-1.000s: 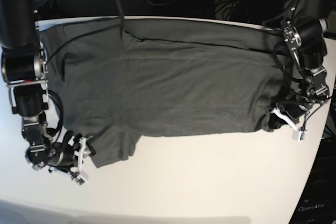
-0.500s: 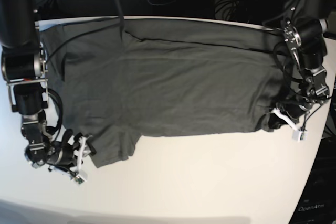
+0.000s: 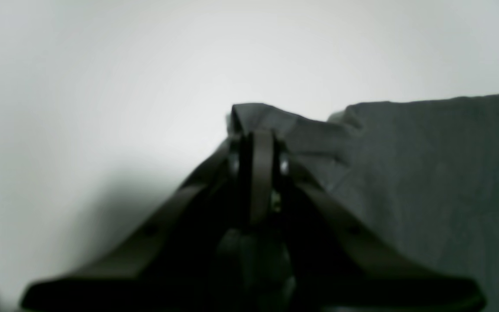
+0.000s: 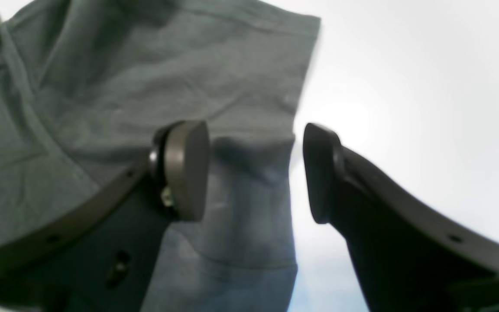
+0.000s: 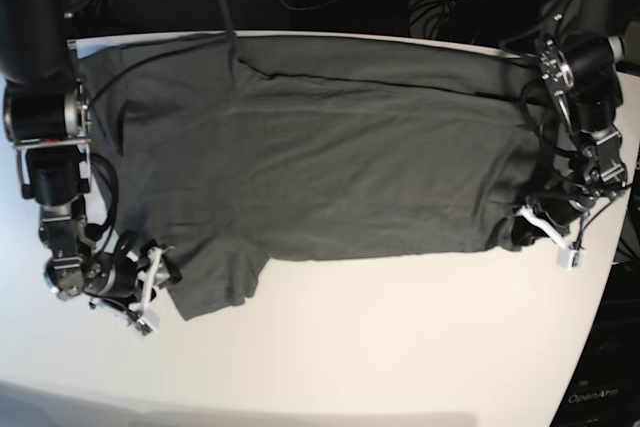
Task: Fold the T-shirt properly
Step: 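Move the right gripper to the sleeve-end corner and grasp it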
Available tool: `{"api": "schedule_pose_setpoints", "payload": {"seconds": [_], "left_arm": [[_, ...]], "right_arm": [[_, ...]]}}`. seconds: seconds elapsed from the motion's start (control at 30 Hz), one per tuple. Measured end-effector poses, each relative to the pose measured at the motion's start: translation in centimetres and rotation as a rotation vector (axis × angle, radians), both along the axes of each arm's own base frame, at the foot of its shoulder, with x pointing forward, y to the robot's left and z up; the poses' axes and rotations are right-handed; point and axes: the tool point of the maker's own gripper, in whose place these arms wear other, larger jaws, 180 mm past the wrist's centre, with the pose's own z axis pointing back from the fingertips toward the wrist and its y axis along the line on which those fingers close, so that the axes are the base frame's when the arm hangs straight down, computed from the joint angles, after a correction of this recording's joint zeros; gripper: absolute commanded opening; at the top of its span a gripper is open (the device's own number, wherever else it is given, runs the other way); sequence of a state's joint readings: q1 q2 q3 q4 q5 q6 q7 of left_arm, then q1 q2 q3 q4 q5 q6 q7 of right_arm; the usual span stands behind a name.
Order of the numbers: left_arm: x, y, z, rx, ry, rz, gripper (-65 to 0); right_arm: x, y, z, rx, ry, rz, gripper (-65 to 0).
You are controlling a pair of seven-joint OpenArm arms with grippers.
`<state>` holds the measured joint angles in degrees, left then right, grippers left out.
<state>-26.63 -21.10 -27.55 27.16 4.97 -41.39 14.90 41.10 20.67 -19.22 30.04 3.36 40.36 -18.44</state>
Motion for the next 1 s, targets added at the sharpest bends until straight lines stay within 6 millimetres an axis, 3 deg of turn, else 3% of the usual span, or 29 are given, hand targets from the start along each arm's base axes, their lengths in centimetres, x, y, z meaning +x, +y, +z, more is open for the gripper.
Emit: {"api": "schedule_pose_setpoints", "payload": {"seconds": [0.27,1.0], "left_arm": [[0.0,0.0,0.0,0.0,0.0,0.0,-62.8],[0.0,0.0,0.0,0.0,0.0,0.0,-62.8]], "right_arm": [[-1.2,0.5,-2.3,0.07,0.037,-0.033,-30.3],[0.1,0.8,-1.1,0.058,-0.017,-0.004,-30.3]]}}
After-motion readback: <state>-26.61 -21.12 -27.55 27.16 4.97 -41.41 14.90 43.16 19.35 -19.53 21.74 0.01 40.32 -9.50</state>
